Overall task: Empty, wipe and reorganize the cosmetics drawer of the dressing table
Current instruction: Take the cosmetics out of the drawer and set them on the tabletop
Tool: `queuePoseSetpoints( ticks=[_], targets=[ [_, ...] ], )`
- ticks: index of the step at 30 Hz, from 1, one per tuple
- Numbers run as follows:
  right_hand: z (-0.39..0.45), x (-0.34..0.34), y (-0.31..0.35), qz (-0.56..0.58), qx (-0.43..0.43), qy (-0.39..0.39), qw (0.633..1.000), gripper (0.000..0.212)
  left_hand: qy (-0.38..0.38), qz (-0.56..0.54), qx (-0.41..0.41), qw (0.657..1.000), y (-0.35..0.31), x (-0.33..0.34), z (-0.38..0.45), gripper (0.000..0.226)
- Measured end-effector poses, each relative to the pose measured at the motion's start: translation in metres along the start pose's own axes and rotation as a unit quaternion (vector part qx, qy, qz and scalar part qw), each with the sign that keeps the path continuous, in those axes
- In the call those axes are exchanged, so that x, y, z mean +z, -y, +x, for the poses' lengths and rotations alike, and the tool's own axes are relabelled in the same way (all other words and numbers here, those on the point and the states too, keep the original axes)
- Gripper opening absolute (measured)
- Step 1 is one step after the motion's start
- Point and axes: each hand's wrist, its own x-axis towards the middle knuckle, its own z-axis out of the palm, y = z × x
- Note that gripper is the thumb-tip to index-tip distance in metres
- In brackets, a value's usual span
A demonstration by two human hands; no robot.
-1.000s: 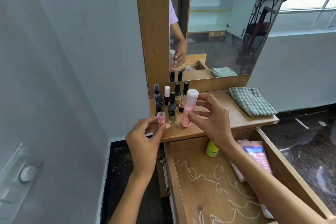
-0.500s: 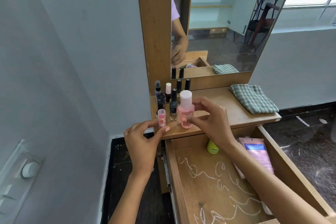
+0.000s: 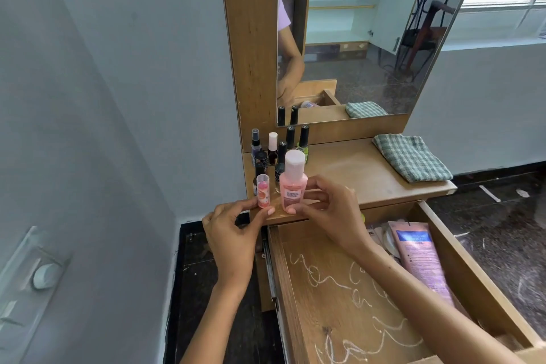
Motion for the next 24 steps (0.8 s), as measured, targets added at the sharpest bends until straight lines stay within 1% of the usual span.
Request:
queuePoseSetpoints(
  ticks=[7,13,17,19,22,24],
  targets=[
    [0.001,0.002,-0.005,-0.010,0.008,-0.004,1.000,0.042,-0.005,-0.002,0.000,1.000,-0.001,0.001,-0.001,0.029],
    [-0.002,0.000,-0.006,0.003,0.022,0.009,1.000,0.041,-0.001,-0.008,0.008,1.000,-0.001,0.000,-0.003,0.030],
    [-0.003,-0.007,-0.006,-0.005,0.017,0.029,0.999,0.042,0.011,-0.014,0.011,1.000,0.002,-0.001,-0.006,0.038],
    [-0.005,-0.017,-0.005,-0.026,0.018,0.037,0.999,0.043,-0.001,-0.009,0.025,1.000,0.001,-0.004,-0.011,0.042],
    [-0.014,-0.046,-0.005,-0.085,0.005,0.010,0.996,0.036,-0.033,0.013,0.059,0.998,-0.003,-0.012,-0.022,0.039],
    [-0.026,-0.069,-0.009,-0.099,0.016,-0.032,0.994,0.026,-0.023,0.028,0.095,0.995,-0.005,-0.016,-0.033,0.034]
  ],
)
